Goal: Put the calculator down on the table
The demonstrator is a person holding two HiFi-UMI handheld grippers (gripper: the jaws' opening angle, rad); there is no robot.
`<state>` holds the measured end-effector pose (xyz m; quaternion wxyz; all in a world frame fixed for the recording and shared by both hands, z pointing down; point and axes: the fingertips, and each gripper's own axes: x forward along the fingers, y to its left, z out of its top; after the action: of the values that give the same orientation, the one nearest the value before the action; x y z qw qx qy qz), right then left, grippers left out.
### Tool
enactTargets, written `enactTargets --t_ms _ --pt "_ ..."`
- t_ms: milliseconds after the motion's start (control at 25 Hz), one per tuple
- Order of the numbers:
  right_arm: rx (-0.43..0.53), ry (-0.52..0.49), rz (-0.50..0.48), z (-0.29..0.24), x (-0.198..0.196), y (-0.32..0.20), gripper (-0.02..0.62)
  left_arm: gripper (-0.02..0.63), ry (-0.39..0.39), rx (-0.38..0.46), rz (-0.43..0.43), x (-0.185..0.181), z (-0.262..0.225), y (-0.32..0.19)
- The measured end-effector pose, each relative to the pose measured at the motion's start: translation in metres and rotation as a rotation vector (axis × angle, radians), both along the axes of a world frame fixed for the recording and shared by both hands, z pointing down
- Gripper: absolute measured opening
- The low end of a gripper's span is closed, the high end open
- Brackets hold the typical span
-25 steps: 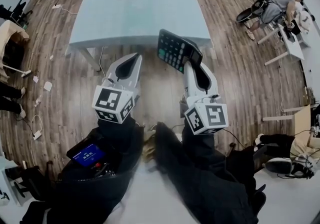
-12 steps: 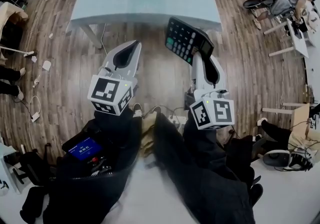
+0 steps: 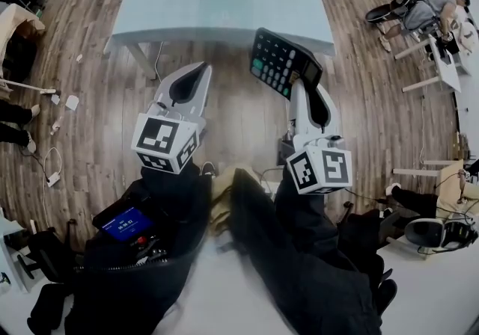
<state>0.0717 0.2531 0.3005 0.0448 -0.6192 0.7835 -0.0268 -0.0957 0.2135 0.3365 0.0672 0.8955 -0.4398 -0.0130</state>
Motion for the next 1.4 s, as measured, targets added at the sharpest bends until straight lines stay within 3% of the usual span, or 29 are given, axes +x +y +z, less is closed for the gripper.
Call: enactTargets --t_ms 560,840,1400 --pt "0.001 -0.013 -0.028 0.018 -0.004 -0.052 0.058 -0.002 -0.005 -0.023 -0.055 -0.018 0.023 -0.044" --pt "0.020 -0.025 -0.046 0.015 0.009 -0.126 0.058 -0.002 -0.021 -0.011 -0.079 -0.010 0.018 -0.115" --pt "-0.014 -0.041 -0.075 0.023 0.055 -0.302 0.057 -0.002 -0.031 -0.042 -0.091 0.043 0.024 -0.286"
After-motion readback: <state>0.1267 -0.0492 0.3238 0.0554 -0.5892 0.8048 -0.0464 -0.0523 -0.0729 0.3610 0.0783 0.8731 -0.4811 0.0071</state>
